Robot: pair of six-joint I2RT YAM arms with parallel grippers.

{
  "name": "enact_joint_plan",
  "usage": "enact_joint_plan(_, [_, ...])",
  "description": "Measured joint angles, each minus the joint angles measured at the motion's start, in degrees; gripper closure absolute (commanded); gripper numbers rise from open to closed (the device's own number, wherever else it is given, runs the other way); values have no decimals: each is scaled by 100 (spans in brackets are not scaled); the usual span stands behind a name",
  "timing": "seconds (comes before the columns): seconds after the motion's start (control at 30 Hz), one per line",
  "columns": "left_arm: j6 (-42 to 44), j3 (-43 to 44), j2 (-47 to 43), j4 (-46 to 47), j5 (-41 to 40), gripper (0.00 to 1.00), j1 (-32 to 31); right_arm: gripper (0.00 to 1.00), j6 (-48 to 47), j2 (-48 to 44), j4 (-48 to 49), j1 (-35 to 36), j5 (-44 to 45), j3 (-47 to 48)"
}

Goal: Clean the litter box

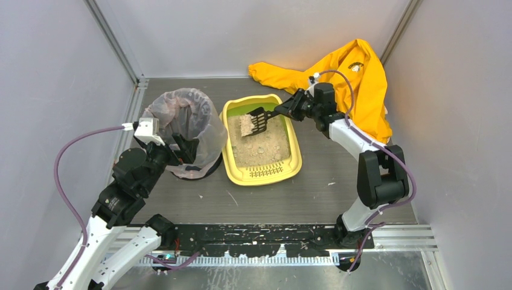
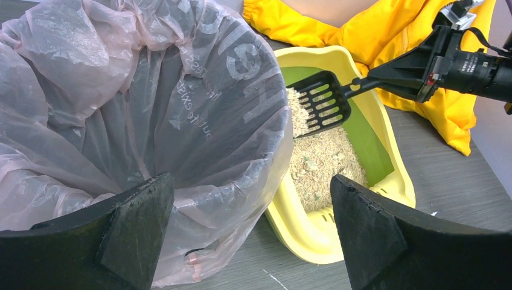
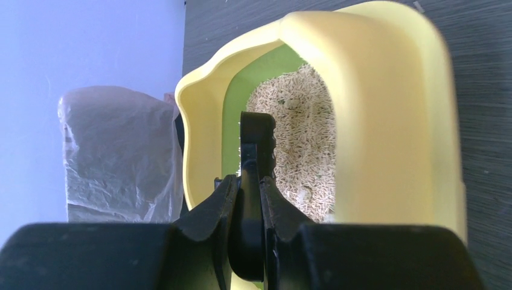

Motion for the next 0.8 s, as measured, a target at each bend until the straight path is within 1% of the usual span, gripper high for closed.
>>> enact_joint_plan(0.27, [0, 0, 0, 0, 0, 0, 0, 99, 240, -417, 282, -581, -286, -522])
enact_joint_plan(0.4, [0, 0, 0, 0, 2, 0, 0, 99, 643, -529, 822, -848, -614, -815])
enact_joint_plan(0.6, [0, 0, 2, 0, 4, 0, 0, 99, 1174, -529, 1569, -970, -911, -1204])
enact_joint_plan(0.8, [0, 0, 37, 2, 4, 0, 0, 99, 1554, -527, 2083, -1032, -1167, -1453])
